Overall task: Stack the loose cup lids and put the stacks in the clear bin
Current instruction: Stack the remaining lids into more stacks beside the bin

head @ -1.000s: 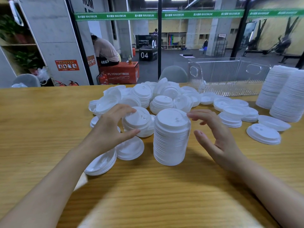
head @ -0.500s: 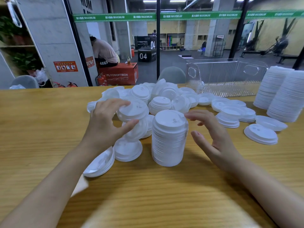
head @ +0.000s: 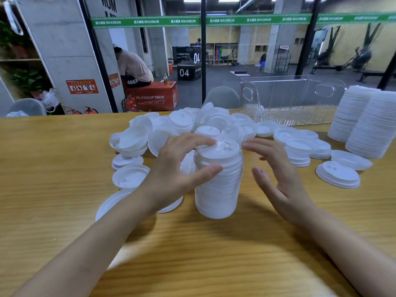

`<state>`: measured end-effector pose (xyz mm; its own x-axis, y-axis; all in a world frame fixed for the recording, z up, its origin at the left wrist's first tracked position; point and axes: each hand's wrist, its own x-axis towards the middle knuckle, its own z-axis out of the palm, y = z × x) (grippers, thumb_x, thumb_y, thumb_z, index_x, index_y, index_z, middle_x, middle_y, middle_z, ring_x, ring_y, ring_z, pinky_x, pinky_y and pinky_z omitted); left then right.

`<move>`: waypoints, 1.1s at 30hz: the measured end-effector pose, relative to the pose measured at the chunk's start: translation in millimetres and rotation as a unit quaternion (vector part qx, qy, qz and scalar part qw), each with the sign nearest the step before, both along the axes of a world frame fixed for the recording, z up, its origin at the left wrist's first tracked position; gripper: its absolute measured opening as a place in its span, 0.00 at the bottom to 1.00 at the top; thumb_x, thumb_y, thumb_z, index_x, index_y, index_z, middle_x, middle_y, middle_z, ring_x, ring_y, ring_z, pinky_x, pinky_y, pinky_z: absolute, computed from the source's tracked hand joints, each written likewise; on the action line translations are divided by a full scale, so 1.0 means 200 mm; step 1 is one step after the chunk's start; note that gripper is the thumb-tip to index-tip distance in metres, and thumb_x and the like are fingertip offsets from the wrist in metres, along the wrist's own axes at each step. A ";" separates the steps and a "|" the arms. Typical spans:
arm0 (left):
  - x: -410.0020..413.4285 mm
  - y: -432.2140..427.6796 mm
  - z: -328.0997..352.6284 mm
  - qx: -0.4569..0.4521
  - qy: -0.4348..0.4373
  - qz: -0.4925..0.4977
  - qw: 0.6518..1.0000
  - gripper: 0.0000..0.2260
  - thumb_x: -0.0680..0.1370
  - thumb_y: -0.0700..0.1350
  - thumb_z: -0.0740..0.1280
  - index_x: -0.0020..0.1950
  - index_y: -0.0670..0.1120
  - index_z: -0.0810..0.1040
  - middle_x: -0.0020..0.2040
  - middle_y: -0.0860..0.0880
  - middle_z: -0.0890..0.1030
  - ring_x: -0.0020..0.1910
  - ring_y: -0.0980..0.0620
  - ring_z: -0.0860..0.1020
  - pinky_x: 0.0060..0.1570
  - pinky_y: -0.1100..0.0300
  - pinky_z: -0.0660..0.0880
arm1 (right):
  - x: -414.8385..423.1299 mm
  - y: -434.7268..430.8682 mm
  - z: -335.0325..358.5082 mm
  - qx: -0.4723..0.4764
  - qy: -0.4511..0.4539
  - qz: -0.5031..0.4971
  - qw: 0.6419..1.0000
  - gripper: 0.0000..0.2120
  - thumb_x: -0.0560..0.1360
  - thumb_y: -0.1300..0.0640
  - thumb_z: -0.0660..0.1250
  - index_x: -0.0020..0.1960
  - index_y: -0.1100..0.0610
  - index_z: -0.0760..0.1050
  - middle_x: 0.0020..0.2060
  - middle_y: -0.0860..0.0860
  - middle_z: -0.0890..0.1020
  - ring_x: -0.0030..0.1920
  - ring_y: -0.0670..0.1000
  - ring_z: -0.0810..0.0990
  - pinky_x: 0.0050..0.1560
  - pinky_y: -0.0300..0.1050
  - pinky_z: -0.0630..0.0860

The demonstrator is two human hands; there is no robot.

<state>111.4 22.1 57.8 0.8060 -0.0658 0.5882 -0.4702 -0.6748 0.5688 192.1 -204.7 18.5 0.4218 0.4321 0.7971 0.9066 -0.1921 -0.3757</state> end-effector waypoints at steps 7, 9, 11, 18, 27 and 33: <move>0.00 0.00 -0.01 0.019 -0.005 -0.001 1.000 0.22 0.70 0.63 0.68 0.62 0.57 0.78 0.61 0.62 0.76 0.65 0.55 0.69 0.65 0.63 0.64 | -0.01 0.00 0.00 -0.012 0.001 0.008 1.000 0.18 0.83 0.44 0.55 0.68 0.50 0.70 0.65 0.47 0.75 0.67 0.52 0.72 0.64 0.55 0.70; 0.00 0.00 -0.02 0.019 0.001 0.000 1.000 0.22 0.70 0.63 0.68 0.62 0.57 0.78 0.61 0.62 0.76 0.66 0.55 0.69 0.67 0.59 0.65 | -0.01 0.00 0.01 -0.017 0.001 0.010 1.000 0.18 0.83 0.43 0.55 0.67 0.50 0.71 0.64 0.47 0.75 0.66 0.52 0.73 0.65 0.51 0.69; 0.00 0.00 -0.02 0.025 0.002 0.001 1.000 0.22 0.70 0.63 0.68 0.62 0.57 0.77 0.62 0.62 0.76 0.66 0.55 0.69 0.67 0.54 0.65 | -0.01 0.00 0.01 -0.022 0.001 0.011 1.000 0.18 0.83 0.43 0.55 0.67 0.50 0.71 0.63 0.46 0.75 0.65 0.53 0.73 0.65 0.50 0.69; 0.01 0.14 -0.02 0.025 -0.008 0.061 0.998 0.22 0.71 0.67 0.63 0.64 0.64 0.70 0.62 0.66 0.74 0.64 0.62 0.69 0.63 0.64 0.65 | -0.01 0.00 0.00 -0.018 0.010 0.019 1.000 0.18 0.83 0.42 0.54 0.67 0.49 0.70 0.64 0.48 0.76 0.66 0.51 0.73 0.62 0.48 0.69; 0.03 0.37 -0.12 0.222 0.118 0.198 0.947 0.44 0.60 0.77 0.56 0.73 0.58 0.65 0.67 0.58 0.70 0.66 0.53 0.67 0.65 0.52 0.59 | 0.00 0.00 0.00 -0.021 0.017 0.022 0.999 0.19 0.82 0.41 0.54 0.68 0.49 0.69 0.64 0.46 0.76 0.66 0.49 0.73 0.62 0.44 0.68; 0.04 0.38 -0.12 0.221 0.114 0.177 0.952 0.42 0.60 0.75 0.59 0.71 0.57 0.68 0.59 0.64 0.67 0.65 0.55 0.67 0.61 0.56 0.59 | 0.00 0.00 0.00 -0.023 0.023 0.022 0.999 0.17 0.82 0.44 0.56 0.66 0.50 0.71 0.63 0.47 0.76 0.64 0.50 0.74 0.62 0.44 0.68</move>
<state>118.5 98.3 34.0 0.9273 0.0337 0.3728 -0.0661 -0.9655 0.2518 192.3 -204.2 17.6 0.4380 0.4860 0.7563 0.8963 -0.1707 -0.4093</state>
